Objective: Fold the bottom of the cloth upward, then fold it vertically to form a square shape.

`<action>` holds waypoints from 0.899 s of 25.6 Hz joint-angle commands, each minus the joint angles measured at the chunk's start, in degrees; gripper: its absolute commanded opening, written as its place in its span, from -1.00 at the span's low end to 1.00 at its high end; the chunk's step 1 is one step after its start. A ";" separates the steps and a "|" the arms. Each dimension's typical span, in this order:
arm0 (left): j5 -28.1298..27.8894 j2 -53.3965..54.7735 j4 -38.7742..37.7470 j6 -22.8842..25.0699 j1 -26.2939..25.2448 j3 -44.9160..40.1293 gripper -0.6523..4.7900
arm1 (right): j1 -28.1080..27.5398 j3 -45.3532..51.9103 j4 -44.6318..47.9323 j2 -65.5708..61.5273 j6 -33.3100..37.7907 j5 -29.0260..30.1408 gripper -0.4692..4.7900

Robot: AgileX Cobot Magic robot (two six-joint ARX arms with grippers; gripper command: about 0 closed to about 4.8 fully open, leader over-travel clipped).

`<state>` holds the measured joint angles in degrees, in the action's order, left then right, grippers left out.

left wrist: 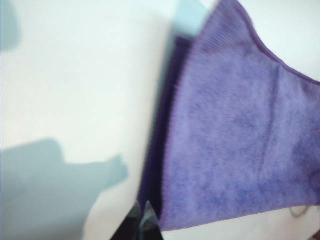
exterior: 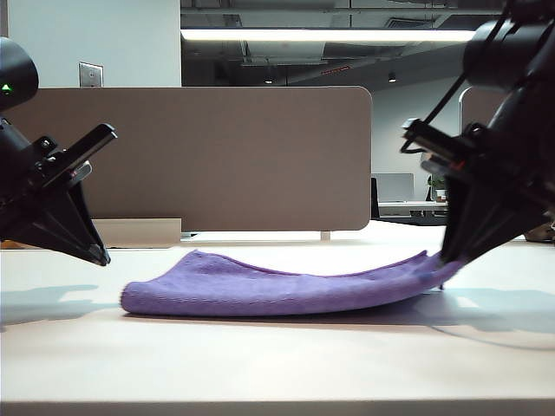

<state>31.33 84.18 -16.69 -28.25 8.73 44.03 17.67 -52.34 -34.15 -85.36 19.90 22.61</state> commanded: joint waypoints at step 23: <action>-0.68 -14.78 -4.17 1.31 0.20 0.15 -0.78 | 10.82 -10.23 -4.61 -0.13 -1.20 -8.63 -0.84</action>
<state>30.72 70.59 -20.82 -27.81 8.93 44.03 27.75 -61.36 -39.07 -84.95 18.39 13.63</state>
